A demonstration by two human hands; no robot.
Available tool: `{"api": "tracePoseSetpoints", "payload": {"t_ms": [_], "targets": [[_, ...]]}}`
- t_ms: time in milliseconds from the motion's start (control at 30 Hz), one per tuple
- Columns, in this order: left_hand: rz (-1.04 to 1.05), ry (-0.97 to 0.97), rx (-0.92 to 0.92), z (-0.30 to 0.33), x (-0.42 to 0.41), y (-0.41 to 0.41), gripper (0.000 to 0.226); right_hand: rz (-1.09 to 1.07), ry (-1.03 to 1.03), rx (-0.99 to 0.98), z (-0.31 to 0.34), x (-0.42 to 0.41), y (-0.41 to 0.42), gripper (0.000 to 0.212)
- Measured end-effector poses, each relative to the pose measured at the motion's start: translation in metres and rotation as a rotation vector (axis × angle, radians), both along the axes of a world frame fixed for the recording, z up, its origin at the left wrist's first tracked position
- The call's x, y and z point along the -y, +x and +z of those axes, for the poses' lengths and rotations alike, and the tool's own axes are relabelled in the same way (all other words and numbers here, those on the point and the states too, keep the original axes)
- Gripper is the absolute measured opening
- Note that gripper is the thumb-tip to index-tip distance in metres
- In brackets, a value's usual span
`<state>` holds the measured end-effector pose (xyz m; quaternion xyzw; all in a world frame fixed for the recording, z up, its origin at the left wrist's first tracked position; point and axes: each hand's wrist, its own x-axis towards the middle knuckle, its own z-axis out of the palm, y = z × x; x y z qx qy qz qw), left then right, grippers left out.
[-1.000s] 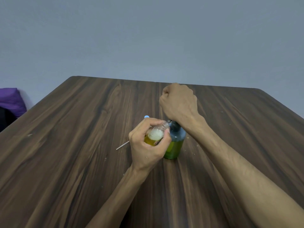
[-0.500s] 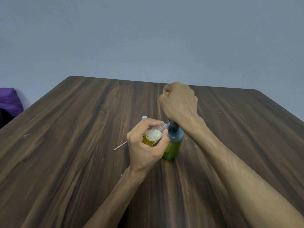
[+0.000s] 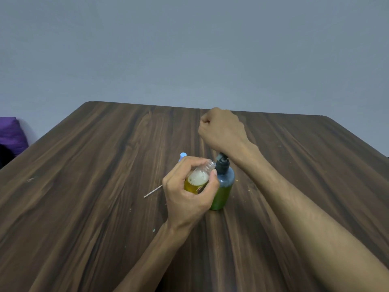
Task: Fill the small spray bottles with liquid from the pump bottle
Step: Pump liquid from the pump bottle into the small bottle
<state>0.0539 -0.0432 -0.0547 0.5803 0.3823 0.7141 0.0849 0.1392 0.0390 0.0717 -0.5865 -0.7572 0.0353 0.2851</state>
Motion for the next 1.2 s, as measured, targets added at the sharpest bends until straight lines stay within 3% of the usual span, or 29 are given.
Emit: {"api": "tracePoseSetpoints", "payload": {"t_ms": [200, 300, 433, 600, 800, 1000, 1200], "targets": [[0.044, 0.063, -0.033, 0.002, 0.003, 0.006, 0.016, -0.092, 0.067, 0.010, -0.007, -0.005, -0.001, 0.020], [0.062, 0.101, -0.066, 0.003, 0.006, 0.011, 0.016, -0.083, 0.063, -0.089, -0.006, -0.003, 0.001, 0.018], [0.052, 0.092, -0.064, -0.001, 0.006, 0.014, 0.017, 0.206, -0.144, -0.394, -0.001, -0.002, 0.012, 0.020], [0.072, 0.061, -0.102, -0.004, -0.001, 0.012, 0.018, 0.453, -0.410, -0.535, -0.008, 0.010, 0.014, 0.038], [0.057, 0.007, -0.076, -0.011, -0.008, 0.003, 0.017, 0.264, -0.348, -0.708, -0.019, 0.016, 0.014, 0.034], [-0.044, -0.021, 0.049, -0.003, -0.003, 0.001, 0.020, 0.016, -0.055, -0.578, -0.025, 0.023, 0.012, 0.022], [-0.136, -0.077, 0.118, 0.002, -0.002, 0.004, 0.023, 0.060, -0.223, -0.334, -0.001, 0.023, 0.018, 0.028]]}}
